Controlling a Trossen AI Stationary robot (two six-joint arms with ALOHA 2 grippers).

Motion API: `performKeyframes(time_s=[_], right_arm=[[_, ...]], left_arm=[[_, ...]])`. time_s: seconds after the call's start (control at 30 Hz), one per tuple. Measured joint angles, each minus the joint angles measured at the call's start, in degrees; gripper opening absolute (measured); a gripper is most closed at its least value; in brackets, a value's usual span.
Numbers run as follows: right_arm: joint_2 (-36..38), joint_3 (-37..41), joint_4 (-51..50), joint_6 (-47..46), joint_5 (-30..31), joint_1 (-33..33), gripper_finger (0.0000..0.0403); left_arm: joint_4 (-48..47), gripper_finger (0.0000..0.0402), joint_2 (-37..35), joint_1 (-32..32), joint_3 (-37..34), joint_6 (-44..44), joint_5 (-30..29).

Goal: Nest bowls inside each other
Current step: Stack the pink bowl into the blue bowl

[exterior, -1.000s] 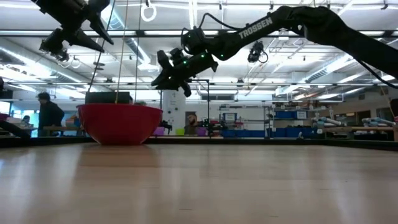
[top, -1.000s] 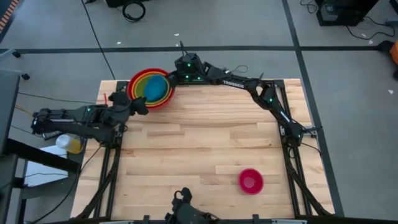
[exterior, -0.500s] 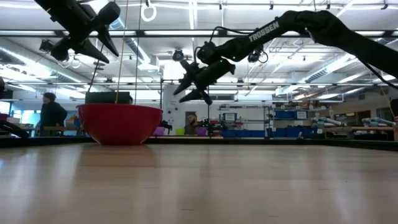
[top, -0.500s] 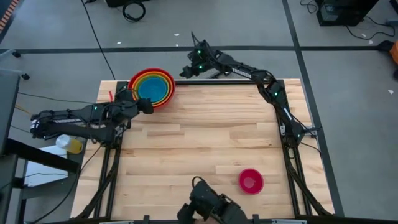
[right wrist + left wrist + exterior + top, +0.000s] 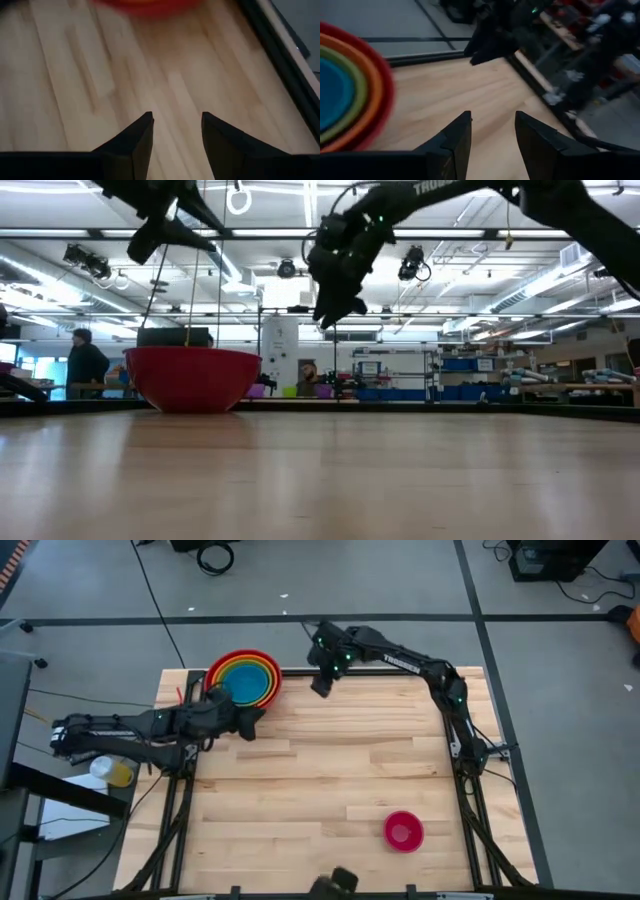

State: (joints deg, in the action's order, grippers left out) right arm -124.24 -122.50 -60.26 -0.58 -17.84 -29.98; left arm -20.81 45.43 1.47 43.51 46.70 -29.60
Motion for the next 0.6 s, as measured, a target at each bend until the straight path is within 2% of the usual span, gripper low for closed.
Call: performKeyframes(time_s=[0.1,0.23,0.47,0.6], right_arm=[[1.17,0.0,-5.1,2.09,4.56,3.43,0.0171],[2.42,1.05,-8.68,0.61,6.77,7.95,0.0171],[7.77,10.88,-7.56,-4.61,12.04,15.46,0.0171],[12.14,19.36,-5.41,-9.42,12.53,19.15,0.0171]], left_arm=[[2.2,0.0153,0.01,-2.83,-0.02,0.97,0.35],[5.36,0.0153,0.83,-9.09,0.0,1.61,-1.16],[6.02,0.0142,4.53,-21.86,0.0,2.49,-10.93],[6.06,0.0131,7.29,-26.76,0.0,2.94,-13.77]])
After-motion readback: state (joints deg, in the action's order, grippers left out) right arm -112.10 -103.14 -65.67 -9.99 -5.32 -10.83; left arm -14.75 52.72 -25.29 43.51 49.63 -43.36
